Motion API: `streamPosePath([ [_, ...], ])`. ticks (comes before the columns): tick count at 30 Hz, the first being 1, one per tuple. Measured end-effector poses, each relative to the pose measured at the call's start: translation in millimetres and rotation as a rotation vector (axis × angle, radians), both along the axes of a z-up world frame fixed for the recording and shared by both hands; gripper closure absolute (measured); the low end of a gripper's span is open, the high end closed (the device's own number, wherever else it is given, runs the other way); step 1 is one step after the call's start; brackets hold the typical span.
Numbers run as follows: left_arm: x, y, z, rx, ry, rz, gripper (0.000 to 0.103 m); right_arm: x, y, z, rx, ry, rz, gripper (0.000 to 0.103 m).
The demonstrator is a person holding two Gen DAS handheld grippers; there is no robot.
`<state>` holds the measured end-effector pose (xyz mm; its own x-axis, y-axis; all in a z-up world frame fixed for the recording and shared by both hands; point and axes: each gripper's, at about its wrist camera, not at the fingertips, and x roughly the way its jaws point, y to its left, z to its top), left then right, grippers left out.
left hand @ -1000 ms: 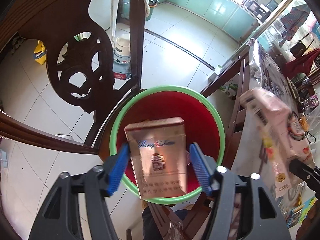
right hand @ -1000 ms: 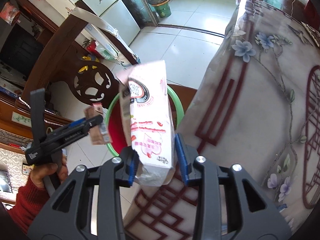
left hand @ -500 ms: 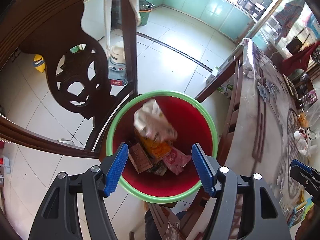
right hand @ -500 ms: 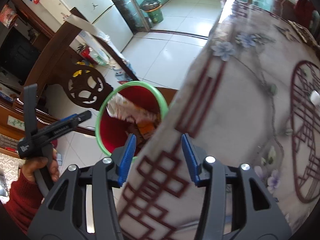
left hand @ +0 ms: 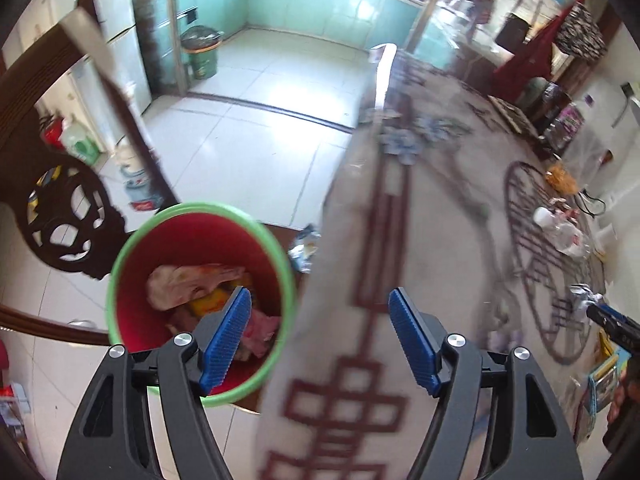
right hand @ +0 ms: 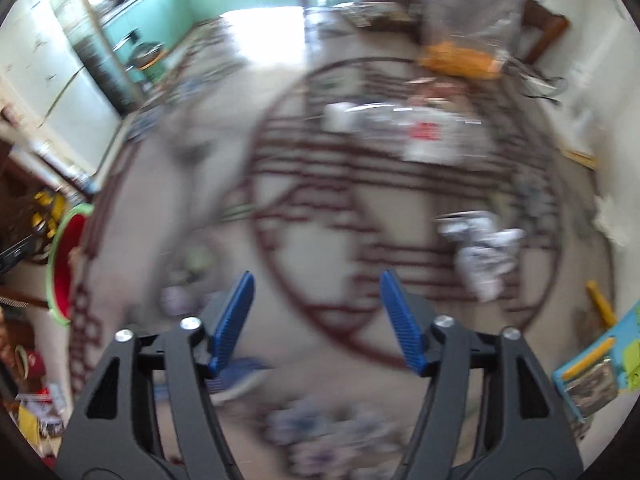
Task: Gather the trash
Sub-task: 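Move both open grippers back over the table to the bottle and foil, then grasp the clear water bottle with the left gripper while the right grasps the crumpled foil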
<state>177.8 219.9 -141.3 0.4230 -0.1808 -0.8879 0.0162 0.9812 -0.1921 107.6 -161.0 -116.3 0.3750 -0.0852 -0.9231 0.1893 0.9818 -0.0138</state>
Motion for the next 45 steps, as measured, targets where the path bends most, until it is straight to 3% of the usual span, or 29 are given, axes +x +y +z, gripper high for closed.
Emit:
streamPosePath([
  [5,5.8,-86.5,17.5,-0.013,-0.062,-0.123,0.026,0.3,-98.4,-20.6,-0.007,0.021,-0.118,0.024],
  [9,17.1,-167.3,31.7,-0.023,-0.129,-0.282,0.018,6.3,-130.6,-47.1,0.068,0.057,-0.114,0.025],
  [11,23.7,-213.2,35.6,-0.014,-0.158,-0.39,0.016,10.4,-137.8,-61.2,0.123,0.079,-0.087,0.042],
  [12,26.9,-231.7,36.2,-0.004,-0.169,-0.436,0.014,10.7,-140.5,-65.3,0.141,0.084,-0.076,0.056],
  [19,47.4,-356.8,34.7,0.128,-0.264,-0.792,0.011,-1.8,-170.3,-64.8,0.26,0.036,-0.058,0.061],
  [24,61.4,-421.9,5.2,0.282,-0.284,-1.023,0.01,-11.5,-199.6,-66.2,0.351,0.03,-0.093,0.061],
  [27,77.0,-443.7,-12.3,0.314,-0.253,-1.073,0.01,-11.1,-208.3,-67.5,0.379,0.024,-0.099,0.061],
  [32,95.8,-467.7,-31.2,0.254,-0.171,-1.101,0.017,-11.7,-225.4,-73.2,0.413,0.009,-0.127,0.061],
  [34,97.9,-472.7,-38.1,0.216,-0.129,-1.098,0.034,-11.8,-232.5,-73.9,0.431,0.002,-0.147,0.06],
  [37,94.6,-474.7,-43.8,0.182,-0.116,-1.089,0.049,-13.2,-236.4,-70.7,0.427,-0.009,-0.161,0.06],
  [40,92.7,-464.8,-38.4,0.132,-0.085,-1.046,0.056,-13.8,-235.8,-69.2,0.418,-0.012,-0.168,0.06],
  [45,74.9,-433.5,-16.6,0.054,-0.1,-0.905,0.056,-15.6,-227.6,-53.9,0.409,-0.042,-0.161,0.06],
])
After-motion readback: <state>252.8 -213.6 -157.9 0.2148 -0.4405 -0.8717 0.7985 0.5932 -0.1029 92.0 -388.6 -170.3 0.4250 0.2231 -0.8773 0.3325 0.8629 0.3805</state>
